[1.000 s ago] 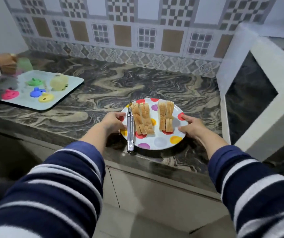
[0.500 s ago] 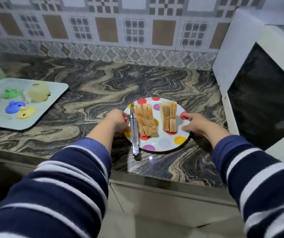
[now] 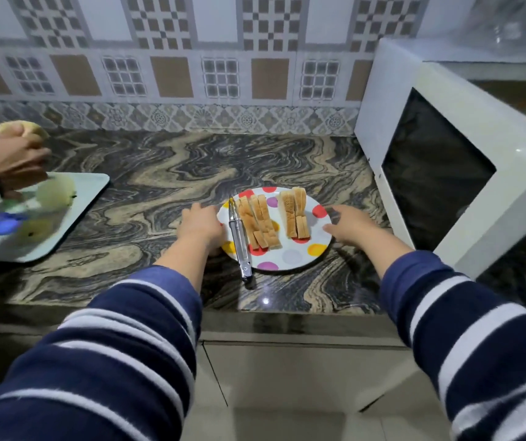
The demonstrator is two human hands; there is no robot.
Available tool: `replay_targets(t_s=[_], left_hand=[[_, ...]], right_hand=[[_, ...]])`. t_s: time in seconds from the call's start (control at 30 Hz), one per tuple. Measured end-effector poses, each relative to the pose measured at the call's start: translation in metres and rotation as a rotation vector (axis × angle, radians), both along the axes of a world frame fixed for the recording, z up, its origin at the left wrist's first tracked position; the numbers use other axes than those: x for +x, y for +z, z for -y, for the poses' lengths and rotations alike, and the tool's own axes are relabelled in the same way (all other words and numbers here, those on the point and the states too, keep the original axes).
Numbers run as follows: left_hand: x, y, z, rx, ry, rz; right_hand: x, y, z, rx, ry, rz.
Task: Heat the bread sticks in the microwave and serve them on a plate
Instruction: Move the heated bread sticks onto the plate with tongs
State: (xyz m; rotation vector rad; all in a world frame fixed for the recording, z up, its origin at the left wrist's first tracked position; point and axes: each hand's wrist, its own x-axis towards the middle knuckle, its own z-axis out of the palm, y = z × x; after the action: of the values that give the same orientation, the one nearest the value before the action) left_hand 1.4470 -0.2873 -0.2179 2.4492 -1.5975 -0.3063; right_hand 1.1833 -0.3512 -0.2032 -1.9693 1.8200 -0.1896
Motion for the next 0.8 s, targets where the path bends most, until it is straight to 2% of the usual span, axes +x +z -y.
replay_targets(t_s=[0.07,0.2,0.3,0.43,0.57,0.7,0.8], left_hand=[[-0.013,0.016,0.003,-0.040,-0.031,-0.004],[-0.055,0.047,0.017,-0.147,-0.224,-0.060],[-0.098,0.070,0.028,-0.233,-0.402,-0.137],[-0.160,0.101,0.042,-0.368,-0.623,-0.186],[-0.219,0.127,0.050,-0.446,-0.786,-0.182],[-0.271,0.144,0.061,-0.510,-0.906,-0.117],[-0.302,0.149,0.069,-0.529,-0.918,-0.057]], right_hand=[[-0.002,0.018,-0.015,-0.044,-0.008,-0.049],[-0.013,0.065,-0.050,-0.211,0.020,-0.175],[-0.028,0.102,-0.080,-0.446,0.036,-0.268],[-0.055,0.137,-0.107,-0.784,0.029,-0.524],[-0.083,0.147,-0.119,-0.803,-0.106,-0.666],[-0.108,0.144,-0.120,-0.827,-0.168,-0.612],[-0.137,0.142,-0.111,-0.839,-0.169,-0.560]])
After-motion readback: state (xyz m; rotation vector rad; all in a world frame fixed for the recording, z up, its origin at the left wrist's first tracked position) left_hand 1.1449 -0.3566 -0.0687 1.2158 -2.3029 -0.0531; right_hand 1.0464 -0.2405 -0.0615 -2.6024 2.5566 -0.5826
